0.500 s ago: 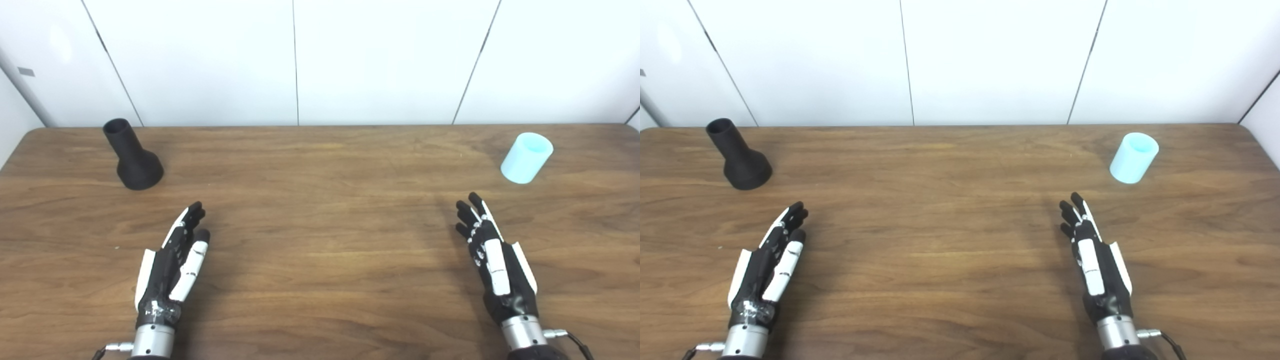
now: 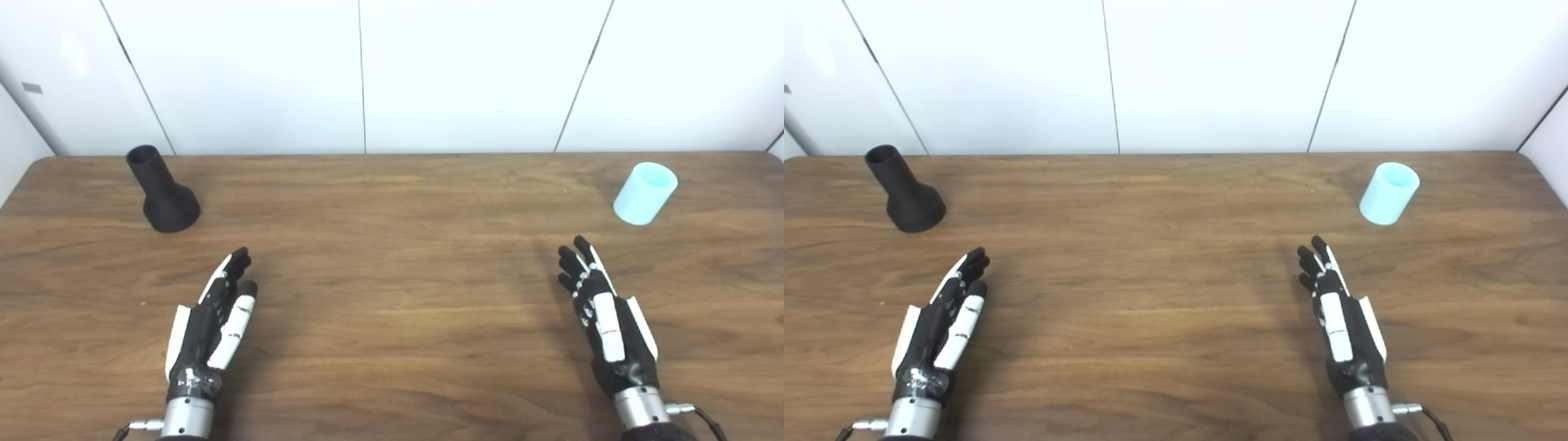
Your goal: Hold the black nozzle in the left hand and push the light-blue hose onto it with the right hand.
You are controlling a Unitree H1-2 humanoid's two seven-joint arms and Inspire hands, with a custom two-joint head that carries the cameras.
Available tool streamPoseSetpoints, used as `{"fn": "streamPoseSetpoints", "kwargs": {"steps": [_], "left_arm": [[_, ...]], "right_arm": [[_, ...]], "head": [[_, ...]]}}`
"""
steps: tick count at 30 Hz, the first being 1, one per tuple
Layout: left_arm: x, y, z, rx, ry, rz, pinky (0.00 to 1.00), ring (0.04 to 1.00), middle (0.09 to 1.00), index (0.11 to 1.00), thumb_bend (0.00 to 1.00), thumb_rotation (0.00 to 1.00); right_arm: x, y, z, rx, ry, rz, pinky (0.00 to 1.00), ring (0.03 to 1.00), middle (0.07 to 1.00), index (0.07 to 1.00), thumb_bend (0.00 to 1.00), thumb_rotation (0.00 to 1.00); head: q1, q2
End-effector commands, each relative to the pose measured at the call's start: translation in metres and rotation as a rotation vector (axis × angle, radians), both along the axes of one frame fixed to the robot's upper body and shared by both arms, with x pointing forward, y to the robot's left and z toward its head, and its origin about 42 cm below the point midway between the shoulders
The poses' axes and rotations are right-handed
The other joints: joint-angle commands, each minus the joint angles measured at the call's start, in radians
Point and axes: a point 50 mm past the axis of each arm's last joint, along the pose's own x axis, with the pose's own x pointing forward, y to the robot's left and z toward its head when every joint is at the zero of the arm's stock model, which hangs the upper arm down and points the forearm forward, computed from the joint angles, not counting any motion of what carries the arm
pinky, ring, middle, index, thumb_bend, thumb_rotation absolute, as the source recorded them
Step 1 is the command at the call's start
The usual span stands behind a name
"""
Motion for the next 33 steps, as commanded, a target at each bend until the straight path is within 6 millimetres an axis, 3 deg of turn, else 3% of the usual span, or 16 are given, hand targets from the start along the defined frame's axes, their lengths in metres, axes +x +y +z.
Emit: {"fn": "streamPoseSetpoints", "kwargs": {"steps": [1, 7, 18, 26, 33], "left_arm": [[-0.014, 0.002, -0.004, 0.005, 0.031, -0.008, 1.0, 0.955, 0.915, 0.915, 0.35, 0.65], [-0.014, 0.001, -0.004, 0.007, 0.034, -0.006, 1.0, 0.955, 0.918, 0.917, 0.36, 0.65], [-0.016, -0.008, -0.011, -0.016, 0.029, -0.013, 0.99, 0.955, 0.92, 0.921, 0.35, 0.63], [-0.016, -0.018, -0.012, -0.027, 0.045, -0.007, 0.99, 0.949, 0.921, 0.932, 0.36, 0.59], [-0.016, -0.028, -0.017, 0.001, 0.051, -0.012, 1.0, 0.962, 0.932, 0.944, 0.36, 0.6]], "right_arm": [[-0.001, 0.002, 0.003, 0.002, -0.002, 0.02, 0.94, 0.957, 0.935, 0.981, 0.51, 1.0], [-0.002, 0.001, 0.003, -0.007, -0.005, 0.02, 0.93, 0.948, 0.931, 0.98, 0.5, 1.0], [-0.003, -0.008, -0.001, 0.01, 0.007, 0.021, 0.96, 0.965, 0.945, 0.991, 0.52, 1.0], [-0.003, -0.017, -0.006, 0.009, -0.005, 0.035, 1.0, 0.991, 0.964, 1.0, 0.55, 1.0], [-0.001, -0.024, -0.011, 0.033, 0.012, 0.038, 1.0, 1.0, 0.978, 1.0, 0.51, 1.0]], "head": [[0.0, 0.001], [0.011, -0.002], [0.105, -0.042], [0.206, -0.104], [0.302, -0.147]]}}
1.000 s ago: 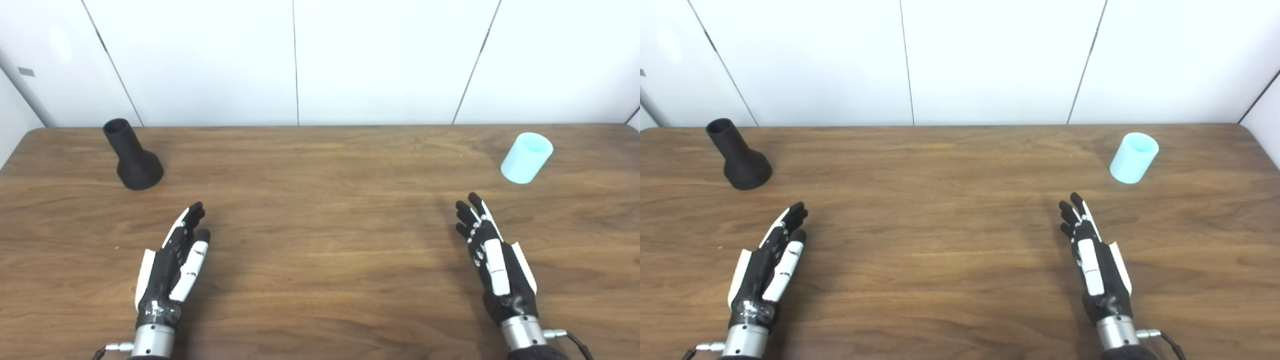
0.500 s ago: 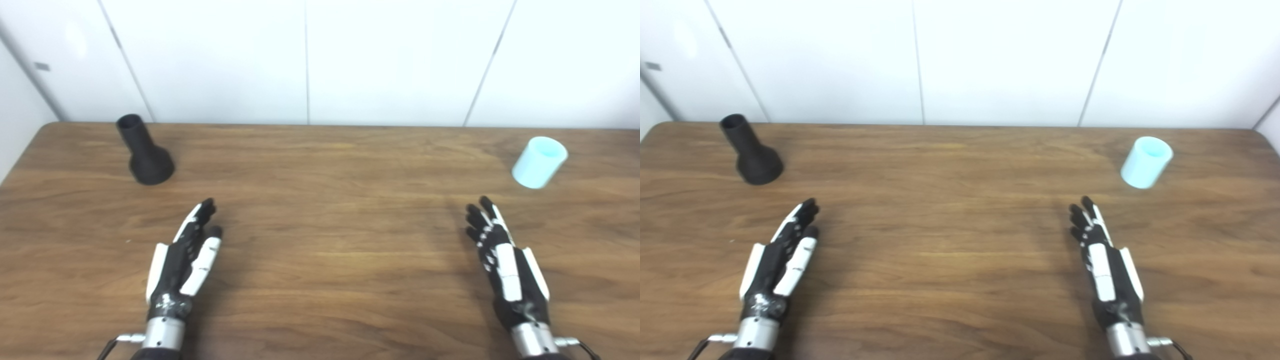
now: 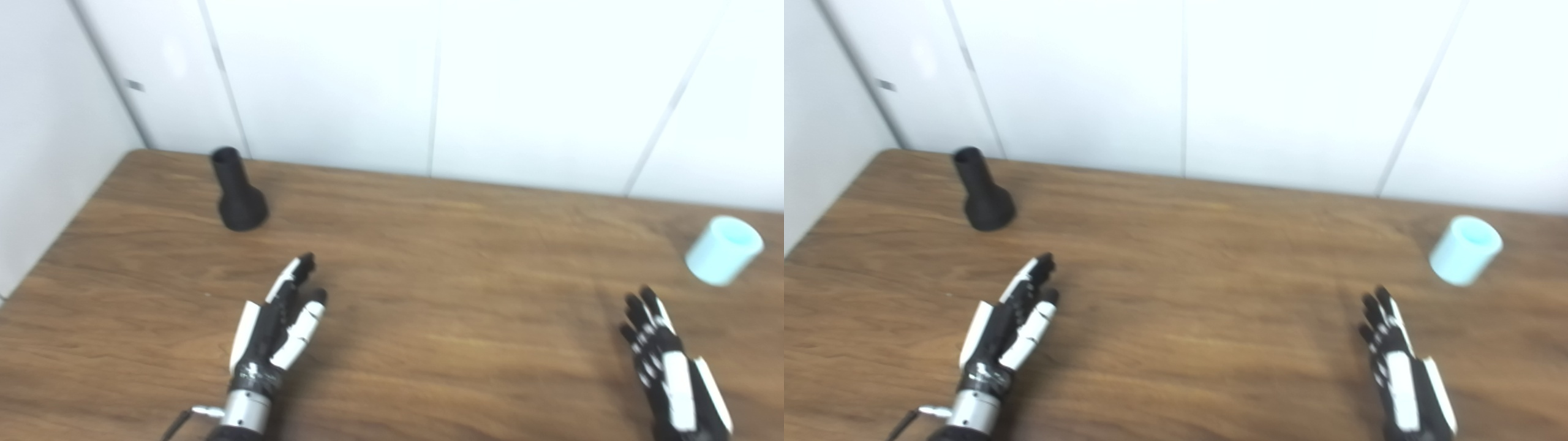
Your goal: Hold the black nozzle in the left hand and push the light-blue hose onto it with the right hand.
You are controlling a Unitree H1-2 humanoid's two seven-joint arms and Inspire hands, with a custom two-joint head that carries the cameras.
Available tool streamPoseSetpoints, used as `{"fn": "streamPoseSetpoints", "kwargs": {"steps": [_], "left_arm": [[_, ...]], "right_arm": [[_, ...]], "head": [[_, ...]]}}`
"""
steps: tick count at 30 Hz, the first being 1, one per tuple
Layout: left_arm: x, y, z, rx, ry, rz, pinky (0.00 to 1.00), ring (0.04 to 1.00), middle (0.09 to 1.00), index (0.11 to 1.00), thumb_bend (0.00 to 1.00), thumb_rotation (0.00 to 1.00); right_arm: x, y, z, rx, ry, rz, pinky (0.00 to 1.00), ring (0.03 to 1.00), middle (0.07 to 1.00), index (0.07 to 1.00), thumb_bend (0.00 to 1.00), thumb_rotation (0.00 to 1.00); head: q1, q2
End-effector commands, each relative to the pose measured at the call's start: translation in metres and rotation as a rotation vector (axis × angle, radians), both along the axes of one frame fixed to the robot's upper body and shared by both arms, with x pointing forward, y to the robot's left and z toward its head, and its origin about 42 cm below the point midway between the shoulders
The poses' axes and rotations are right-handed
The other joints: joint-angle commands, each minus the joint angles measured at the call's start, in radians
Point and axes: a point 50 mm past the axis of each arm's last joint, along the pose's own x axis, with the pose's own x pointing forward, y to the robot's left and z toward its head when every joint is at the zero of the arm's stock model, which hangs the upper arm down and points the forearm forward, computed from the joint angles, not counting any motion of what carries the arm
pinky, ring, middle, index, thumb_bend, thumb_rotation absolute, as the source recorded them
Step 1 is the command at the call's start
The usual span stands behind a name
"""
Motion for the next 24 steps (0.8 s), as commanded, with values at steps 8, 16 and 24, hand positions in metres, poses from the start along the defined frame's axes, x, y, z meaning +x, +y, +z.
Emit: {"fn": "streamPoseSetpoints", "kwargs": {"steps": [8, 16, 24], "left_arm": [[-0.012, -0.024, -0.021, 0.023, 0.053, 0.001, 0.95, 0.941, 0.92, 0.934, 0.37, 0.56], [-0.006, -0.035, -0.021, 0.0, 0.057, 0.022, 0.93, 0.942, 0.916, 0.937, 0.44, 0.42], [-0.004, -0.031, -0.015, 0.011, 0.016, 0.122, 0.9, 0.915, 0.907, 0.925, 0.61, 0.13]], "right_arm": [[0.002, -0.019, -0.012, 0.034, 0.024, 0.017, 1.0, 1.0, 0.984, 1.0, 0.54, 1.0], [0.008, -0.026, -0.013, 0.025, 0.019, 0.03, 1.0, 0.994, 0.979, 0.991, 0.61, 1.0], [0.01, -0.021, -0.013, 0.051, 0.034, 0.029, 1.0, 0.988, 0.966, 0.981, 0.67, 1.0]], "head": [[0.057, 0.0], [0.068, 0.013], [0.05, 0.023]]}}
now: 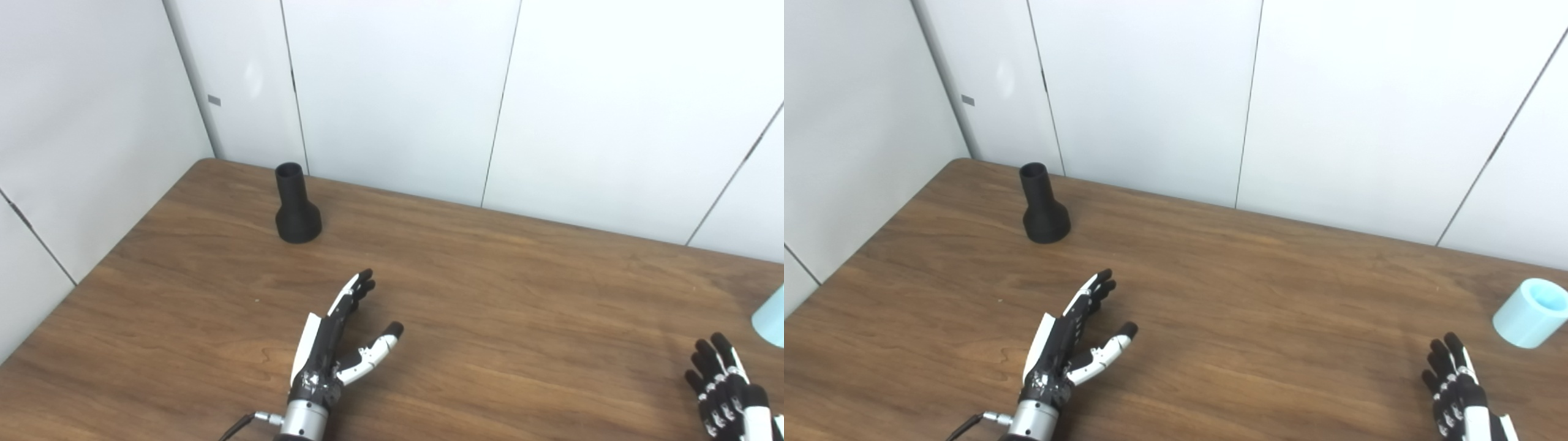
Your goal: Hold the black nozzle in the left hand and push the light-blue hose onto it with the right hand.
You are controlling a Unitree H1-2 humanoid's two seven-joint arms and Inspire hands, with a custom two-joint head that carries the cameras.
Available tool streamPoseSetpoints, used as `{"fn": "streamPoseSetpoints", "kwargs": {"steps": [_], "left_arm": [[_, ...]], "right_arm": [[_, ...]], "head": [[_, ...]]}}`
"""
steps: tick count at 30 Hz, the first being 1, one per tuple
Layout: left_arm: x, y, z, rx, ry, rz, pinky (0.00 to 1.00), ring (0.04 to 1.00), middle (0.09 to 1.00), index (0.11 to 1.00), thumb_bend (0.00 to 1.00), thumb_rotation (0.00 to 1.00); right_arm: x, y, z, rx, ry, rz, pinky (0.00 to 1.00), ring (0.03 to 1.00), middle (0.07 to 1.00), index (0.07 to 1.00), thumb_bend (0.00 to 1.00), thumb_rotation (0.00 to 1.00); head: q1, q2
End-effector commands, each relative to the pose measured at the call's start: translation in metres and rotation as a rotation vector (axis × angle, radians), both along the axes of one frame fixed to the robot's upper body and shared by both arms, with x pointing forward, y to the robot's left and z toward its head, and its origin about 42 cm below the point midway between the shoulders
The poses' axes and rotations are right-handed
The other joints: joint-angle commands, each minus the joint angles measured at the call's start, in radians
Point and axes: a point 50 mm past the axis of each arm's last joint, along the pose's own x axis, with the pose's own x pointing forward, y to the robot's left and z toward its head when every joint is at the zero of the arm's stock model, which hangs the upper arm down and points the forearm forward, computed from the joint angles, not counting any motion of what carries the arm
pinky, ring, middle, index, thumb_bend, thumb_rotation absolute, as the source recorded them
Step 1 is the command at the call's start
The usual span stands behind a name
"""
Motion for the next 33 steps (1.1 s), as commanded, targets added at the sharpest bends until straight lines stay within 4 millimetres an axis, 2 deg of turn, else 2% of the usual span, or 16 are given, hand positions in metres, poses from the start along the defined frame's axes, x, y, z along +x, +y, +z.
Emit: {"fn": "streamPoseSetpoints", "kwargs": {"steps": [1, 8, 14, 18, 21, 22, 27, 30, 33], "left_arm": [[-0.01, -0.001, -0.007, 0.013, 0.042, 0.041, 0.89, 0.911, 0.91, 0.925, 0.62, 0.13], [0.01, 0.035, 0.027, 0.095, -0.074, 0.144, 0.88, 0.914, 0.915, 0.921, 0.74, 0.1], [0.029, 0.076, 0.063, 0.203, -0.108, 0.259, 0.87, 0.879, 0.898, 0.936, 0.81, 0.18], [0.041, 0.1, 0.082, 0.239, -0.109, 0.318, 0.85, 0.876, 0.896, 0.943, 0.81, 0.25], [0.048, 0.114, 0.096, 0.252, -0.091, 0.365, 0.93, 0.922, 0.912, 0.952, 0.8, 0.31], [0.051, 0.118, 0.1, 0.258, -0.087, 0.382, 0.95, 0.945, 0.926, 0.95, 0.79, 0.31], [0.063, 0.136, 0.114, 0.301, -0.041, 0.454, 0.93, 0.964, 0.962, 0.948, 0.81, 0.33], [0.07, 0.144, 0.12, 0.318, -0.028, 0.484, 0.95, 0.967, 0.961, 0.922, 0.81, 0.29], [0.08, 0.152, 0.123, 0.361, -0.007, 0.488, 0.87, 0.943, 0.953, 0.921, 0.82, 0.25]], "right_arm": [[-0.006, 0.0, -0.012, 0.019, 0.029, -0.01, 1.0, 0.99, 0.967, 0.982, 0.67, 1.0], [-0.005, 0.004, -0.012, 0.023, 0.026, -0.019, 1.0, 0.987, 0.959, 0.981, 0.63, 1.0], [-0.005, 0.005, -0.012, 0.01, 0.025, -0.023, 1.0, 0.984, 0.957, 0.99, 0.63, 1.0], [-0.004, 0.006, -0.013, 0.009, 0.026, -0.022, 1.0, 0.982, 0.956, 0.995, 0.63, 1.0], [-0.004, 0.008, -0.014, 0.01, 0.03, -0.018, 1.0, 0.989, 0.959, 0.999, 0.64, 1.0], [-0.003, 0.008, -0.013, 0.013, 0.03, -0.019, 1.0, 0.992, 0.96, 1.0, 0.64, 1.0], [-0.001, 0.01, -0.014, 0.02, 0.031, -0.024, 1.0, 0.991, 0.963, 0.997, 0.62, 1.0], [-0.001, 0.01, -0.014, 0.011, 0.031, -0.031, 1.0, 0.982, 0.953, 0.987, 0.62, 1.0], [0.0, 0.01, -0.016, 0.009, 0.021, -0.027, 1.0, 0.979, 0.955, 0.991, 0.62, 1.0]], "head": [[-0.003, 0.002], [-0.007, 0.001], [-0.008, 0.001], [-0.007, 0.001], [-0.008, 0.0], [-0.008, 0.0], [-0.015, 0.001], [-0.02, 0.001], [-0.021, 0.002]]}}
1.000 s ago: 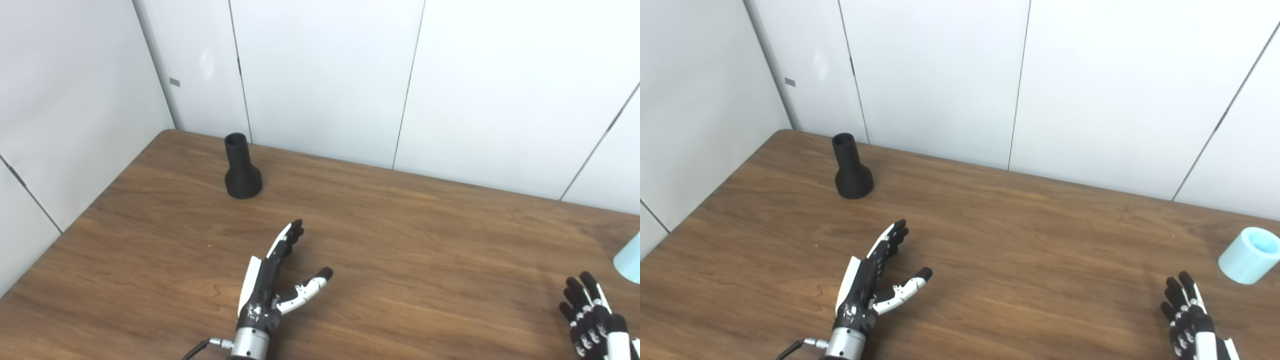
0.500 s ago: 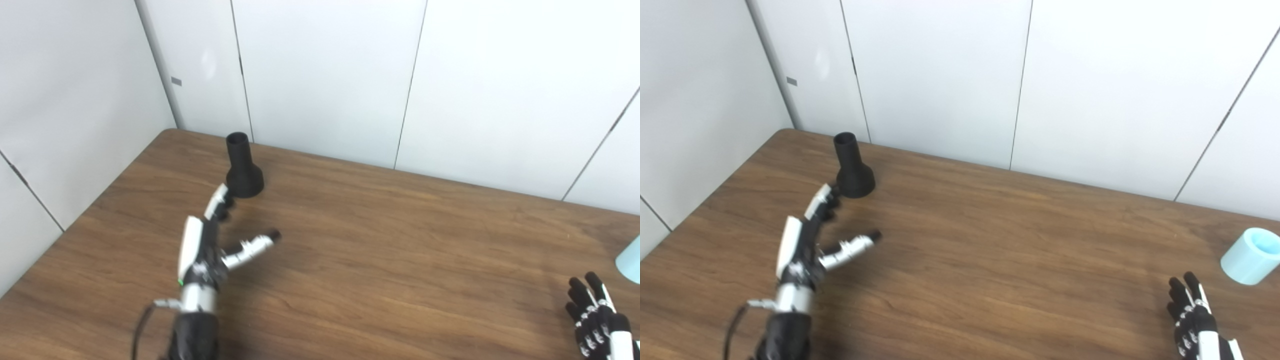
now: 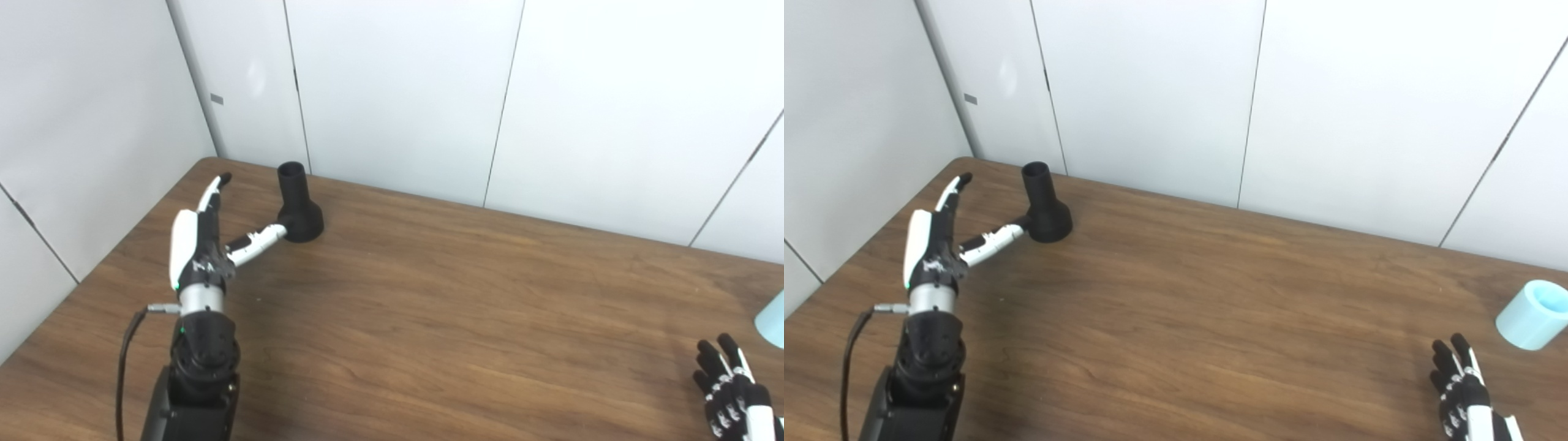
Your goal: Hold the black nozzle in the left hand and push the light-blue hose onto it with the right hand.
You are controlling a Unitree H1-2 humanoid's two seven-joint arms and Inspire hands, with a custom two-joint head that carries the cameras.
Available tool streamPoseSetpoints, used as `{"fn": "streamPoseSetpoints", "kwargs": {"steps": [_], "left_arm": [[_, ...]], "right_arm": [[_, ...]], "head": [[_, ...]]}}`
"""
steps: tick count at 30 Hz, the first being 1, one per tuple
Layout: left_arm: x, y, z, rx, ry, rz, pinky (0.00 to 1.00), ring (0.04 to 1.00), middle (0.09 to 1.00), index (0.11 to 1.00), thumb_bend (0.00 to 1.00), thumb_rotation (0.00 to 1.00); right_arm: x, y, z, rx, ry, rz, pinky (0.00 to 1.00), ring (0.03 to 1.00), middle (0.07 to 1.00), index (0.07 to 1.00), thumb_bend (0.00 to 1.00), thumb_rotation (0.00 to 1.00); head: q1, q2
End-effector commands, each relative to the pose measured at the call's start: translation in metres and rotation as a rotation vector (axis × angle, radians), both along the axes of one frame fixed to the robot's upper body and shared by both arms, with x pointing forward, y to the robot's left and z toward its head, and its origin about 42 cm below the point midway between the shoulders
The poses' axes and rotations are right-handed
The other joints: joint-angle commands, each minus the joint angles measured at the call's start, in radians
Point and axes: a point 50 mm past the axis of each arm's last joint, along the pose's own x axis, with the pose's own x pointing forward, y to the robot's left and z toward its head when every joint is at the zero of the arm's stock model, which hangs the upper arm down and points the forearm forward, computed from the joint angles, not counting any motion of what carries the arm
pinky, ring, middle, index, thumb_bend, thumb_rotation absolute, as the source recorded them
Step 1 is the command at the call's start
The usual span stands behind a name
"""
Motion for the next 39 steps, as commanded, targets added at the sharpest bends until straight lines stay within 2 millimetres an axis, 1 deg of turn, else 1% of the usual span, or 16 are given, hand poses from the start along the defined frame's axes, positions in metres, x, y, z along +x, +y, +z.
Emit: {"fn": "streamPoseSetpoints", "kwargs": {"steps": [1, 3, 4, 5, 6, 9, 11, 14, 19, 27, 29, 32, 34, 39], "left_arm": [[0.012, 0.006, 0.018, 0.069, -0.021, 0.005, 0.85, 0.934, 0.948, 0.922, 0.83, 0.25], [0.021, 0.011, 0.018, 0.11, 0.012, 0.003, 0.81, 0.917, 0.932, 0.921, 0.85, 0.28], [0.025, 0.014, 0.018, 0.124, 0.03, -0.001, 0.84, 0.929, 0.932, 0.917, 0.87, 0.3], [0.029, 0.016, 0.018, 0.14, 0.047, -0.004, 0.94, 0.957, 0.941, 0.919, 0.89, 0.32], [0.033, 0.018, 0.018, 0.156, 0.062, -0.007, 0.97, 0.969, 0.944, 0.915, 0.9, 0.34], [0.045, 0.024, 0.019, 0.229, 0.122, -0.014, 1.0, 0.984, 0.941, 0.91, 0.94, 0.39], [0.053, 0.027, 0.019, 0.263, 0.155, -0.02, 1.0, 0.991, 0.939, 0.905, 0.98, 0.41], [0.065, 0.03, 0.021, 0.318, 0.203, -0.034, 1.0, 0.998, 0.935, 0.904, 0.99, 0.44], [0.084, 0.03, 0.021, 0.394, 0.27, -0.044, 1.0, 1.0, 0.94, 0.902, 1.0, 0.47], [0.108, 0.025, 0.017, 0.393, 0.302, -0.057, 1.0, 1.0, 0.937, 0.892, 1.0, 0.48], [0.113, 0.023, 0.015, 0.398, 0.309, -0.061, 1.0, 1.0, 0.929, 0.887, 1.0, 0.48], [0.12, 0.022, 0.012, 0.4, 0.327, -0.066, 1.0, 1.0, 0.932, 0.88, 1.0, 0.48], [0.125, 0.022, 0.012, 0.401, 0.342, -0.068, 1.0, 0.997, 0.918, 0.87, 1.0, 0.49], [0.138, 0.023, 0.014, 0.407, 0.375, -0.072, 1.0, 0.977, 0.9, 0.857, 1.0, 0.5]], "right_arm": [[-0.003, 0.007, -0.016, 0.027, 0.021, -0.002, 0.99, 0.976, 0.953, 0.99, 0.62, 1.0], [-0.003, 0.008, -0.016, 0.033, 0.021, -0.003, 0.99, 0.969, 0.951, 0.984, 0.63, 1.0], [-0.003, 0.008, -0.016, 0.035, 0.022, -0.004, 0.99, 0.968, 0.947, 0.981, 0.63, 1.0], [-0.003, 0.009, -0.015, 0.037, 0.025, -0.005, 0.99, 0.966, 0.944, 0.979, 0.64, 1.0], [-0.003, 0.009, -0.015, 0.039, 0.026, -0.006, 0.99, 0.965, 0.942, 0.978, 0.63, 1.0], [-0.003, 0.01, -0.014, 0.039, 0.017, -0.002, 1.0, 0.963, 0.936, 0.978, 0.6, 1.0], [-0.004, 0.011, -0.014, 0.04, 0.017, -0.002, 1.0, 0.959, 0.927, 0.97, 0.59, 1.0], [-0.005, 0.011, -0.013, 0.034, 0.023, -0.003, 1.0, 0.961, 0.927, 0.97, 0.59, 1.0], [-0.007, 0.011, -0.011, 0.022, 0.028, 0.004, 1.0, 0.976, 0.939, 0.991, 0.58, 1.0], [-0.008, 0.014, -0.011, 0.024, 0.03, -0.003, 1.0, 0.971, 0.934, 0.99, 0.56, 1.0], [-0.008, 0.015, -0.01, 0.024, 0.032, -0.009, 1.0, 0.969, 0.933, 0.986, 0.54, 1.0], [-0.008, 0.016, -0.009, 0.02, 0.027, -0.009, 1.0, 0.975, 0.941, 0.993, 0.49, 1.0], [-0.008, 0.016, -0.009, 0.015, 0.025, -0.008, 1.0, 0.98, 0.948, 0.999, 0.46, 1.0], [-0.009, 0.016, -0.007, -0.001, 0.022, -0.009, 1.0, 0.983, 0.957, 1.0, 0.47, 1.0]], "head": [[-0.001, 0.0], [-0.004, 0.001], [-0.004, 0.001], [-0.008, 0.002], [-0.008, 0.002], [-0.009, 0.004], [-0.01, 0.006], [-0.012, 0.009], [-0.015, 0.012], [-0.029, 0.013], [-0.034, 0.013], [-0.042, 0.012], [-0.044, 0.011], [-0.049, 0.014]]}}
